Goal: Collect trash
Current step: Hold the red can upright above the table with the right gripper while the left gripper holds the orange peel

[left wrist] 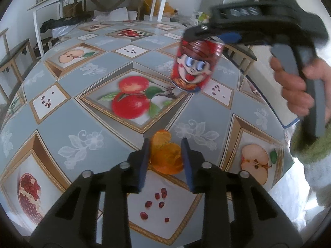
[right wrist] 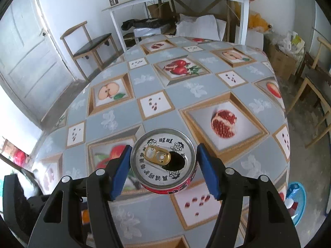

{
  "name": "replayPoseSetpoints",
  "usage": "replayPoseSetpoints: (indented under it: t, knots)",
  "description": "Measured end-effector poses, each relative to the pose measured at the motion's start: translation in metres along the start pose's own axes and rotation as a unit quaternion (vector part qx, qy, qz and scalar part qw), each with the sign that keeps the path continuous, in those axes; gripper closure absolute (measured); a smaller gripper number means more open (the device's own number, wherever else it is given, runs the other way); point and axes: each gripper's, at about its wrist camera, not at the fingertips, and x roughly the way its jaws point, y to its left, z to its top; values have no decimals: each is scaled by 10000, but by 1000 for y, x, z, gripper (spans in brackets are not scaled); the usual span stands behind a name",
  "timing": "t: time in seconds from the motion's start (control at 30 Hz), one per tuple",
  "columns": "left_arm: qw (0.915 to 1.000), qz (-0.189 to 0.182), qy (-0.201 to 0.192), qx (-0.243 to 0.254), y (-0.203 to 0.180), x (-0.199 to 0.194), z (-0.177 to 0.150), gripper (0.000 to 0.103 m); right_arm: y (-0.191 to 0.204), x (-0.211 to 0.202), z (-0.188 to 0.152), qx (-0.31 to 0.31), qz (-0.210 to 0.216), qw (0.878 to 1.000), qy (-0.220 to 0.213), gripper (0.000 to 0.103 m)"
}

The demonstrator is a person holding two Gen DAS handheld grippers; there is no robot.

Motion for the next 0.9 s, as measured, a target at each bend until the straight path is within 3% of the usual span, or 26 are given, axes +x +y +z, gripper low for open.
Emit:
replayPoseSetpoints:
  t: [0.2, 0.6, 0.9]
  knots:
    - [9993, -215, 56, -296, 9, -1, 1, 90, -3, -20, -25, 93, 46, 9999, 90, 41]
    - [9985, -429, 156, -302, -8, 5, -1, 92, -19, -62, -76, 228, -491, 9985, -30, 41]
    - [9997, -149, 190, -91, -24, 7, 4, 92, -17, -61, -85, 148, -563, 9982, -106, 32]
